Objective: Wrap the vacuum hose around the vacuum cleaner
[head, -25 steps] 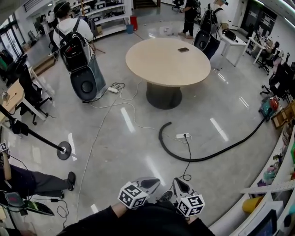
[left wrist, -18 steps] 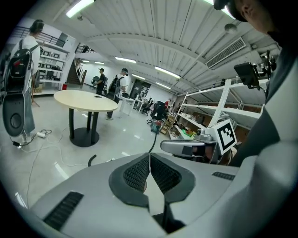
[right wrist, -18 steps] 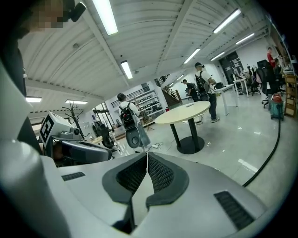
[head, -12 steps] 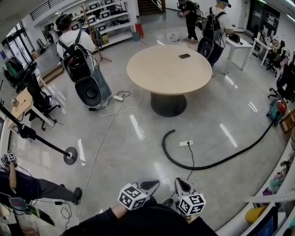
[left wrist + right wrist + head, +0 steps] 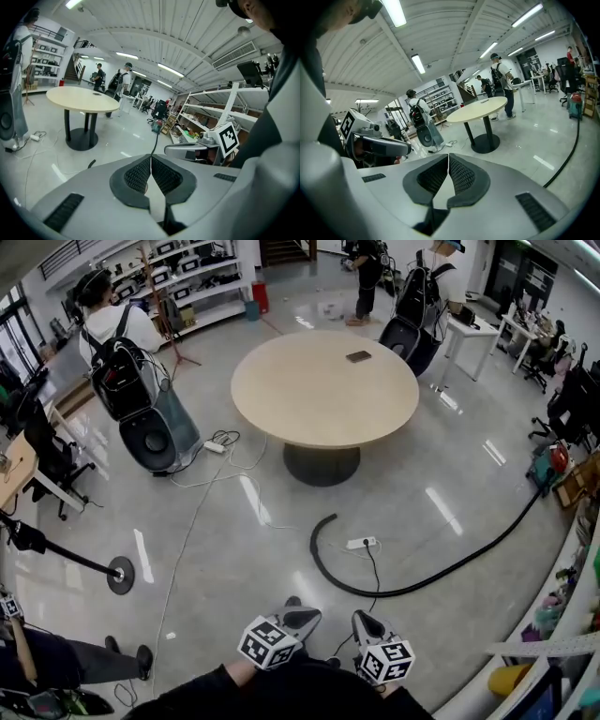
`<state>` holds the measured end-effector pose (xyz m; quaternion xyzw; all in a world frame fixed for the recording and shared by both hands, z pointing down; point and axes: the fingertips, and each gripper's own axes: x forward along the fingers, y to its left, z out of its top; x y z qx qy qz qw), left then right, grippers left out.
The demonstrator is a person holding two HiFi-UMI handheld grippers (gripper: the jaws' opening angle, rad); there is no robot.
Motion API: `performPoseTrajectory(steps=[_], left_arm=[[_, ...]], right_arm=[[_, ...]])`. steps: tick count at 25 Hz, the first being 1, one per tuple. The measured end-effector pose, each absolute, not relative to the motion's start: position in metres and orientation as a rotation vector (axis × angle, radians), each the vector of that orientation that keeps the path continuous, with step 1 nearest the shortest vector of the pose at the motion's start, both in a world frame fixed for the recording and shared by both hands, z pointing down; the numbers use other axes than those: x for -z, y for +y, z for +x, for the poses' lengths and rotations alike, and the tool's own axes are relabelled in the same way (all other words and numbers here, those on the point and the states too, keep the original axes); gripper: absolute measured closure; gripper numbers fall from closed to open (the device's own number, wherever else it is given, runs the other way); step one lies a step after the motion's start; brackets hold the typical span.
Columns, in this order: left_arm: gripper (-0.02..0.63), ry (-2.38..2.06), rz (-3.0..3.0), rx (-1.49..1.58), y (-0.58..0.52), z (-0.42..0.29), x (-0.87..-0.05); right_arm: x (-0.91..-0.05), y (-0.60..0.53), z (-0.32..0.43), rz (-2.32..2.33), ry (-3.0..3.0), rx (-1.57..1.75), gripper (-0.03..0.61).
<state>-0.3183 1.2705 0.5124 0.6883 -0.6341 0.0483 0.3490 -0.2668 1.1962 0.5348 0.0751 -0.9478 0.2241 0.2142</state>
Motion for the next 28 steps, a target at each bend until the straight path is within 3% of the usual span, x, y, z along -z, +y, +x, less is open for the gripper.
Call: performPoseTrajectory(steps=[13,17,28], left_arm=[[0.591,-1.441,1.957,-0.202,1.186,-0.466,-0.541],[0.591,-1.446,1.984,-0.355,1.187,-0.48,-0.57],[0.591,-1.536,1.753,-0.415,1.152,-0.484,-0.613]], right_arm=[[-0.56,1.135,-0.369,0.493,-2.476,-0.622,0.56],[-0.586,1.135,-0.382,0.445,-2.424,-0.588,0.56],[-0.681,1.103,-0.423,0.096,-2.392,-0.561,0.558]])
